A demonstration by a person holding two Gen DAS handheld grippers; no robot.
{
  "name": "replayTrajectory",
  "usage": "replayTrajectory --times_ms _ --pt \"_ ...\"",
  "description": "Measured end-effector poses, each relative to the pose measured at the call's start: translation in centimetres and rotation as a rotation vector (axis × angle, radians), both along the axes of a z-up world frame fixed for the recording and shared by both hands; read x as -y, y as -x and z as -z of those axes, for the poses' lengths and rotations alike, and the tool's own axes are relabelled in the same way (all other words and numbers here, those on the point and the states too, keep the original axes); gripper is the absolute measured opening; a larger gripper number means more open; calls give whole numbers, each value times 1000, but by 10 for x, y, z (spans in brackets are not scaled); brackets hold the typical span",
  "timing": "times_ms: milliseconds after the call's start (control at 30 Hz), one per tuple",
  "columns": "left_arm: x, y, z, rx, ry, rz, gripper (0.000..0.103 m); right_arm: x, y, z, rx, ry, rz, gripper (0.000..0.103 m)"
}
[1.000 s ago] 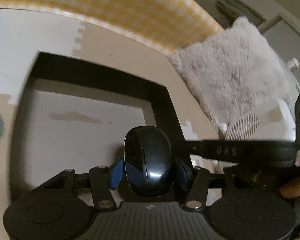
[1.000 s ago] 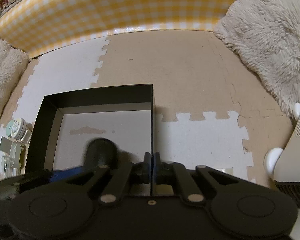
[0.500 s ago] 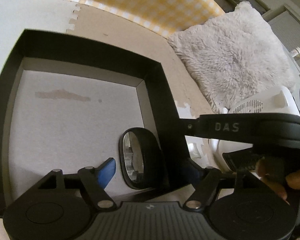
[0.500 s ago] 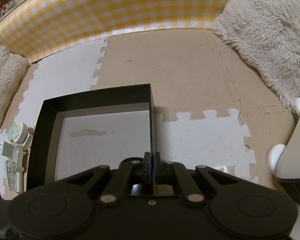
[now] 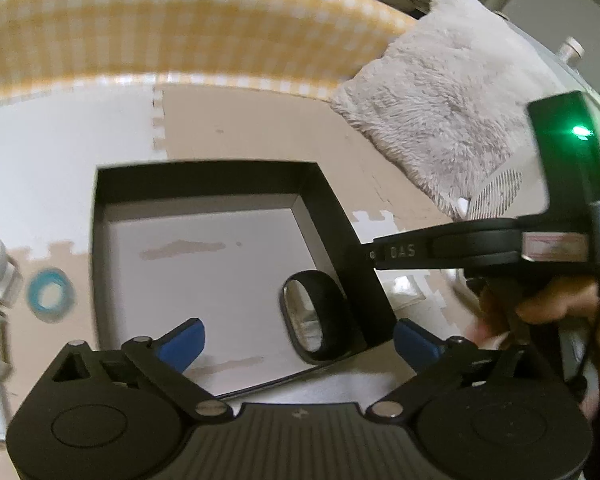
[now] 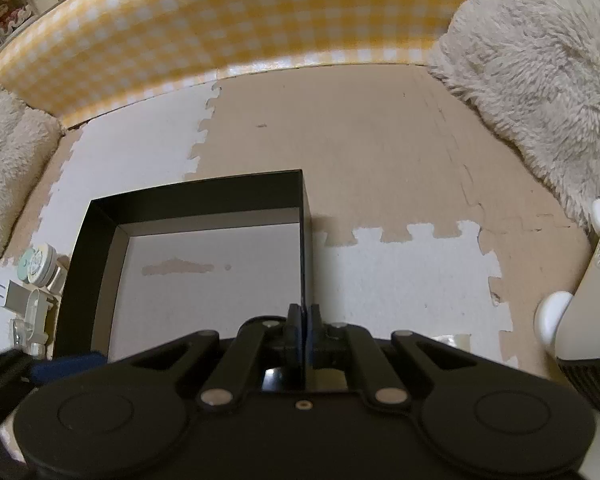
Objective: Organize rigid objects
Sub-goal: 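Carry the mouse with the left gripper into the black tray and release, then move the open left gripper back to the clear plastic case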
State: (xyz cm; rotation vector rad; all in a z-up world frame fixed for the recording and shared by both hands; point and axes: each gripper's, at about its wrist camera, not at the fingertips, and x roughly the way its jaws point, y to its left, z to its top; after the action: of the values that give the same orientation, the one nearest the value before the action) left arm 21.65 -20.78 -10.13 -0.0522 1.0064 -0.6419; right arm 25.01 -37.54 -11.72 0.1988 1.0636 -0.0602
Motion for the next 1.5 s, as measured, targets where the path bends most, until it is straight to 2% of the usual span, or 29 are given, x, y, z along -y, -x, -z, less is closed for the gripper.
replayTrajectory --times_ms 233,367,833,1033,1167,1300,1500 --pt "-17 19 -28 98 -70 20 103 -1 1 4 -5 4 2 4" --pt "-31 26 -40 123 -75 8 103 -3 0 6 -26 12 0 4" --pt "-105 28 -62 180 -103 -114 103 -13 -2 9 -54 82 -35 3" --pt "-148 12 -61 208 -145 -211 103 -13 -2 11 -67 76 -28 3" --pt "-172 -3 -46 173 -213 -304 103 -13 -2 11 -68 77 -27 3" --pt "-195 -18 -20 84 -242 -394 103 -13 -2 11 -67 77 -27 3" --pt "-218 -35 11 -54 -195 -434 103 -12 -3 11 -69 79 -30 3"
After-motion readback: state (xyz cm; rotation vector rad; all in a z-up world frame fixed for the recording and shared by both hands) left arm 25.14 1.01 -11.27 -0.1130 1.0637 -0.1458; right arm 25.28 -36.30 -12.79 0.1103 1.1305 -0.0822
